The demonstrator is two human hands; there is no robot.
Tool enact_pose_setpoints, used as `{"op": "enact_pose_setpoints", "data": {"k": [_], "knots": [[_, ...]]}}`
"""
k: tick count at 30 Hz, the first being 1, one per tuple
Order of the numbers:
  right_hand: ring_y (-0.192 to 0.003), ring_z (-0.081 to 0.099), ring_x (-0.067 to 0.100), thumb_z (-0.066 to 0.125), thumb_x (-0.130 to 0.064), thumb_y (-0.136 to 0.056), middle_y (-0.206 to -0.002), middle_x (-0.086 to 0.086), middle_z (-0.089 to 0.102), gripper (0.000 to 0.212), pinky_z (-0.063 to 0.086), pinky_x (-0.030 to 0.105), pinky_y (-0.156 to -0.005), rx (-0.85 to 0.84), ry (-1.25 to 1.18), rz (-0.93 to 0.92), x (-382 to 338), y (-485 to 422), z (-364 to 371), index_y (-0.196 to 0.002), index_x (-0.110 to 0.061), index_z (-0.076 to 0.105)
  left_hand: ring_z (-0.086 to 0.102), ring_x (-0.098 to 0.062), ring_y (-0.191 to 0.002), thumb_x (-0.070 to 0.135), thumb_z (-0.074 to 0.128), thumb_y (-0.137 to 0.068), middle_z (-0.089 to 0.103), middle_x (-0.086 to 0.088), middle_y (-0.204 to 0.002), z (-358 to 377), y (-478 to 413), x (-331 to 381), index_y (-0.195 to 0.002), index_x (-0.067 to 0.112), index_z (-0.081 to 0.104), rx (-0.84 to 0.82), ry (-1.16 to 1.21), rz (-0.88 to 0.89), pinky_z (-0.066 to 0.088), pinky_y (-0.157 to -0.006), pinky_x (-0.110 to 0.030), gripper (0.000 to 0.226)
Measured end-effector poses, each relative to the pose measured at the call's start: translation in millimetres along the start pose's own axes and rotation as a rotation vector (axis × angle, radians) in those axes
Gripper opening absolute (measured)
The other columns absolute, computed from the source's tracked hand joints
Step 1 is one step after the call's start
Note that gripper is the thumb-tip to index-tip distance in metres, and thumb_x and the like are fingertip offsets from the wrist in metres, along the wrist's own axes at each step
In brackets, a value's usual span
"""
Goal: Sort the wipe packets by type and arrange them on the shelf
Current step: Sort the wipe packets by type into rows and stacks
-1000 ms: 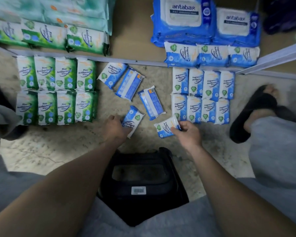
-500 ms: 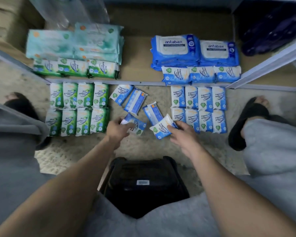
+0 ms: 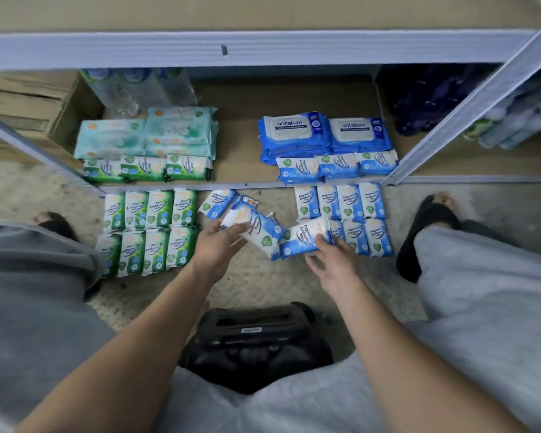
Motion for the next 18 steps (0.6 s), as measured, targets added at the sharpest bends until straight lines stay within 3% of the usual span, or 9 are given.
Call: {"op": "enact_pose_setpoints", "data": {"k": [5,9,13,18], "knots": [[-0.100,0.068,0.020,0.073,-0.010,-0.090,-0.111,0.006,0.070,0.018,0.057,0.037,-0.080,0.064,-0.083,0.020,-1,-5,-6,-0.103,-0.020,0.065,0.066,-0.023,-0.105,0.007,0.074,-0.087,0.070,-0.006,-0.114,8,-7,-6,-0.122,0.013,0.058,-0.060,-0.049,-0.065,0.055,-0.083,-0.039,0.039],[-0.101,0.067,0.018,0.080,-0.023,-0.084,-0.107,0.006,0.072,0.017,0.053,0.042,-0.092,0.139,0.016,-0.027,-2,-14,-10,-0.088,-0.025,0.064,0.067,-0.022,-0.101,0.011,0.072,-0.089,0.070,-0.006,-0.114,18,-18,-15,-0.117,0.016,0.058,-0.058,-0.156,-0.107,0.055,-0.076,-0.036,0.032],[-0.082,0.064,0.018,0.087,-0.027,-0.076,-0.098,0.009,0.073,0.026,0.049,0.027,-0.064,0.242,0.119,-0.119,-18,-33,-15,-0.084,-0.013,0.066,0.069,-0.021,-0.088,0.008,0.075,-0.087,0.071,-0.010,-0.108,35,-34,-22,-0.101,0.018,0.049,0.046,-0.183,-0.115,0.056,-0.067,-0.035,0.032],[-0.078,0.063,0.014,0.083,-0.026,-0.081,-0.088,0.000,0.071,0.023,0.051,0.025,-0.067,0.293,0.282,-0.200,-47,-61,-22,-0.092,-0.011,0.070,0.070,-0.020,-0.083,0.009,0.077,-0.086,0.072,-0.009,-0.107,65,-57,-27,-0.104,0.015,0.055,0.060,-0.282,-0.108,0.055,-0.063,-0.031,0.029]]}}
Point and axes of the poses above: each hand's wrist, its own y-axis away from the middle knuckle, its own z-axis out of the palm, x = y × z, the point moved 1 cm from there along -y, towards the middle knuckle
